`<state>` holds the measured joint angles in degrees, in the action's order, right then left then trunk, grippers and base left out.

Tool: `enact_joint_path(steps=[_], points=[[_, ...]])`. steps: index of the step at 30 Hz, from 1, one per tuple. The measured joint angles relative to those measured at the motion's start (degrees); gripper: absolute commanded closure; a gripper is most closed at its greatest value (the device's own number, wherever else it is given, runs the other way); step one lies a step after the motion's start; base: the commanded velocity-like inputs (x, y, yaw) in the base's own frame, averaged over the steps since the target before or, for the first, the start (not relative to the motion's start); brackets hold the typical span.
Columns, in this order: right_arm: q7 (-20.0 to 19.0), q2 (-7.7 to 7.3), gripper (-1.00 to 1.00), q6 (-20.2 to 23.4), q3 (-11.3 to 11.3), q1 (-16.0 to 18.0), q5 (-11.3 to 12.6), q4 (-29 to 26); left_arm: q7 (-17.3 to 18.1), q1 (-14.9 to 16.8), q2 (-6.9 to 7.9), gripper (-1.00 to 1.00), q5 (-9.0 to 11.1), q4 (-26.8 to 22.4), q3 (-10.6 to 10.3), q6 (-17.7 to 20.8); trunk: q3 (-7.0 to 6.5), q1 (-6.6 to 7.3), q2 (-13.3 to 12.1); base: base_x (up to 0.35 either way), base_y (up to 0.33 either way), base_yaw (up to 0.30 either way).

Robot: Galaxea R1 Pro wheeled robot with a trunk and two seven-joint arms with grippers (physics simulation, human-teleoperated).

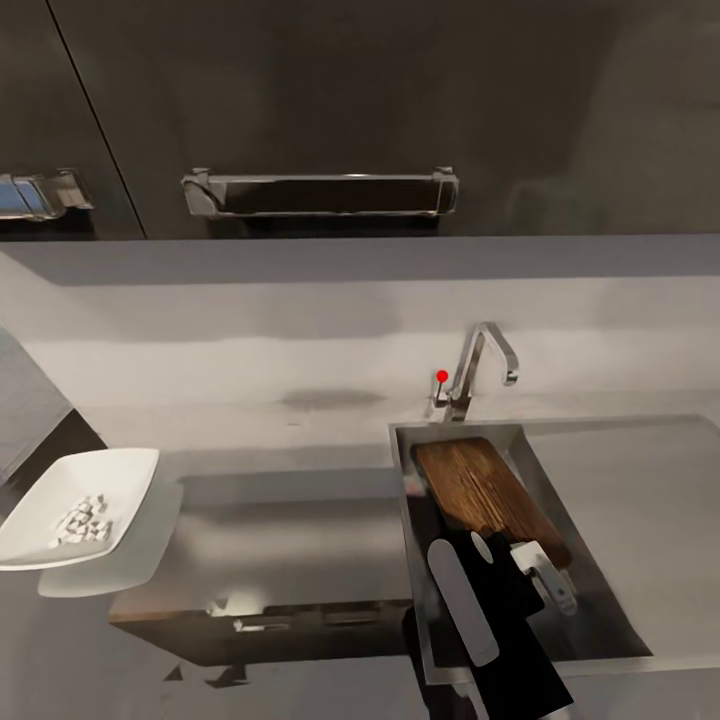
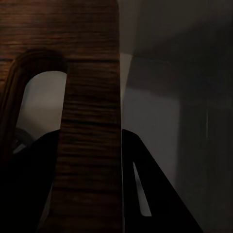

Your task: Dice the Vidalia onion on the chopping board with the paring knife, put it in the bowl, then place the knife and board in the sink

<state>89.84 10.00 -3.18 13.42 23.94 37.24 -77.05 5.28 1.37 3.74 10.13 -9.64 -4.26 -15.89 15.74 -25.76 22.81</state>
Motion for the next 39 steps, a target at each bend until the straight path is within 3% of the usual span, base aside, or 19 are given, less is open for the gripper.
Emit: enact_joint_path(steps=[29, 39], points=[[0.0, 0.0, 1.0, 0.0, 0.0, 0.0, 0.1, 0.5, 0.0, 0.0, 0.0, -1.0, 0.0, 0.1, 0.0, 0.0, 2.67, 0.0, 0.0, 0.0, 0.0, 0.0], [0.0, 0.0, 1.0, 0.0, 0.0, 0.0, 0.1, 0.8, 0.0, 0.0, 0.0, -1.0, 0.0, 0.1, 0.0, 0.0, 2.8, 0.0, 0.0, 0.0, 0.0, 0.0]])
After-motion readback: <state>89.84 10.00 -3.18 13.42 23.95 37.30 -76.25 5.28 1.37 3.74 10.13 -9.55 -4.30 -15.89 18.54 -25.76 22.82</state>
